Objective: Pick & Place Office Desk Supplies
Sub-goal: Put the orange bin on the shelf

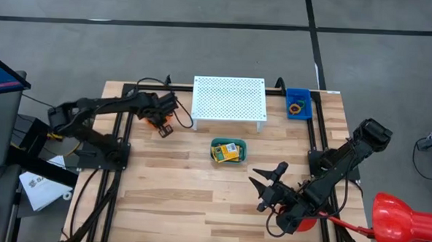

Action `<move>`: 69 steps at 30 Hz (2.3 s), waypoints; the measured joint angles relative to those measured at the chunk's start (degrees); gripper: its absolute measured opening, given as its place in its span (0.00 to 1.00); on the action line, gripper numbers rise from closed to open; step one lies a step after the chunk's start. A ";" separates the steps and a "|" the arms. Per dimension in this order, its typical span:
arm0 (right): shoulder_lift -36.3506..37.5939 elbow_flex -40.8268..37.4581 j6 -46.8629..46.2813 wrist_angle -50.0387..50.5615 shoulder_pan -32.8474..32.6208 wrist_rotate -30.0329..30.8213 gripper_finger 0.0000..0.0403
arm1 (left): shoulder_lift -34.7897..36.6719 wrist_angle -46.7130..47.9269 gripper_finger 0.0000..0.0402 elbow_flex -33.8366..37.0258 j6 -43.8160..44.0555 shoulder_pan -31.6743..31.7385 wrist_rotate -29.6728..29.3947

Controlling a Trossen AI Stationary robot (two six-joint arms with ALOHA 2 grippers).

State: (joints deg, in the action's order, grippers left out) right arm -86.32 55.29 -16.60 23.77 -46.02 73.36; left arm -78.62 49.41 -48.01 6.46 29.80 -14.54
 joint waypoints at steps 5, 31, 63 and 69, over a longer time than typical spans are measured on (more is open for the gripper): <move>0.00 0.00 0.00 -0.04 0.02 0.00 0.38 | 7.24 3.16 0.01 0.00 -1.39 -5.65 2.04; 0.00 0.01 0.04 0.11 0.68 0.17 0.38 | -2.31 20.46 0.01 -25.57 -6.92 -29.86 -13.27; 0.00 0.02 0.52 1.14 1.20 1.65 0.38 | -25.70 18.04 0.01 -58.13 -32.71 -11.22 -9.77; 0.00 0.02 0.52 1.30 1.14 1.66 0.38 | -28.18 16.96 0.01 -59.65 -33.28 -8.65 -8.74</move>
State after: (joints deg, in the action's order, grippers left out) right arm -86.32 55.31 -16.08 25.07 -44.88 75.02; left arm -106.80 66.38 -107.66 -26.82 21.14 -23.28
